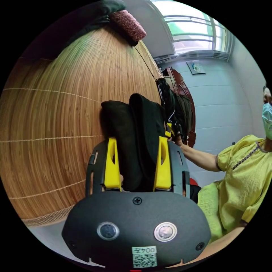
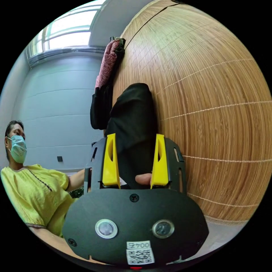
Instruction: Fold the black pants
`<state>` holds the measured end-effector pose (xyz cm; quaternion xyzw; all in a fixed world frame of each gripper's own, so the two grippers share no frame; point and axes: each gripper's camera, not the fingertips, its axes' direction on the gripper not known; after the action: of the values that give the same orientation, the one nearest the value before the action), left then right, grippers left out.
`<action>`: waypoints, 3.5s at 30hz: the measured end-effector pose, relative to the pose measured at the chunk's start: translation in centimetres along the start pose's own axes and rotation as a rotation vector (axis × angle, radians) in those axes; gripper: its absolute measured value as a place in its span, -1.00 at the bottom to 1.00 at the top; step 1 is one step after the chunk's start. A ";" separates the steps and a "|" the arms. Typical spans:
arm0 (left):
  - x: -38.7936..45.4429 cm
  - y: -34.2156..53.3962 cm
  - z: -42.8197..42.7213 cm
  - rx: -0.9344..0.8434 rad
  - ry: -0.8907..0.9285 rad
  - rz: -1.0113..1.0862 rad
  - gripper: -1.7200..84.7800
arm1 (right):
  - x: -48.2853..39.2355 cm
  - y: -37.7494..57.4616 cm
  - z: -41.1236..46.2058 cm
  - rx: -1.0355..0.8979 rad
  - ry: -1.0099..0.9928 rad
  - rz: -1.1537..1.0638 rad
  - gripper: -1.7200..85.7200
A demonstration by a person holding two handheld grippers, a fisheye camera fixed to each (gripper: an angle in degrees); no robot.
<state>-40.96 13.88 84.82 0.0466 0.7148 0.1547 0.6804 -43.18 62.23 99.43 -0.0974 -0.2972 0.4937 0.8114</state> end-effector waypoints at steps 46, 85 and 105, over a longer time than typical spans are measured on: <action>-2.1 8.1 -18.3 0.894 -0.448 -0.396 -0.75 | -54.9 -36.4 40.5 -0.585 0.507 -0.907 -0.76; -19.3 -27.5 -16.9 -0.076 -0.472 0.095 0.00 | -26.5 -21.5 37.4 -0.018 -0.302 -0.123 -0.31; -28.5 -34.8 -7.0 -0.393 -0.178 0.192 -0.07 | -26.2 -27.3 43.4 -0.178 -0.449 -0.196 -0.21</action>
<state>-40.85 -28.07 102.37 -0.0056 0.6007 0.3500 0.7188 -56.79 20.41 136.53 -0.0270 -0.5201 0.3941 0.7573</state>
